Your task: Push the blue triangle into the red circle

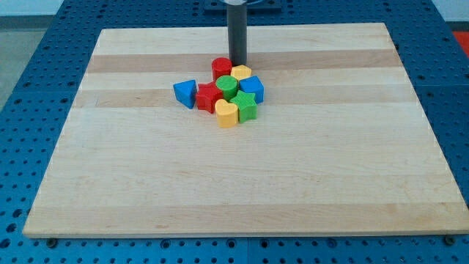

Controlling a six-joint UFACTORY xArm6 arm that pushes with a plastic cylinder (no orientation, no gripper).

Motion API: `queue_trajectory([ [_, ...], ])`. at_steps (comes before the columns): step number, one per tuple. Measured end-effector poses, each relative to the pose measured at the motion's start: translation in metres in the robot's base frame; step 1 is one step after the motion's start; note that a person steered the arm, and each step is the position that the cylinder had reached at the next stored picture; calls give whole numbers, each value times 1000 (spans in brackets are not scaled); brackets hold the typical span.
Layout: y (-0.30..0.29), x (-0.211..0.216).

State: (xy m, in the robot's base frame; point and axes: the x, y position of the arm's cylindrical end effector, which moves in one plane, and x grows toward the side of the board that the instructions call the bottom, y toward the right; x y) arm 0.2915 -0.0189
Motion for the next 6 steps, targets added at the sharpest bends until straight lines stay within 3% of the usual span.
queue_trajectory([
  [2, -53, 2],
  [6, -127, 70],
])
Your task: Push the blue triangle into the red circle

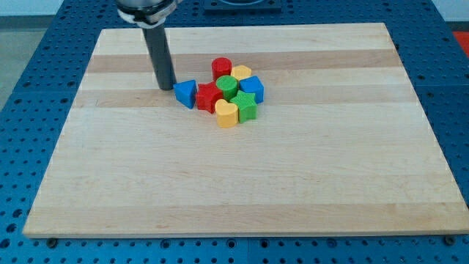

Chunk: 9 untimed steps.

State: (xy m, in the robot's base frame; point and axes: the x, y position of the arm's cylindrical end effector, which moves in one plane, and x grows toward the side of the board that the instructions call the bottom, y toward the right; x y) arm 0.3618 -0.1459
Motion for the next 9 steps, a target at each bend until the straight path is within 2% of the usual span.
queue_trajectory([
  [1, -3, 28],
  [2, -3, 39],
  [5, 11, 27],
  [7, 12, 50],
  [9, 27, 15],
])
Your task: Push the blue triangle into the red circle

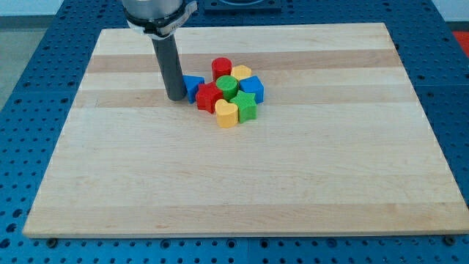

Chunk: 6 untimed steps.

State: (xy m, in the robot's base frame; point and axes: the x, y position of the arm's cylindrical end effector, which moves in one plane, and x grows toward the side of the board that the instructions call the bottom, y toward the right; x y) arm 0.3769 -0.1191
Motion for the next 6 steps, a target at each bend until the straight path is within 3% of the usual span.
queue_trajectory([
  [4, 39, -28],
  [6, 0, -44],
])
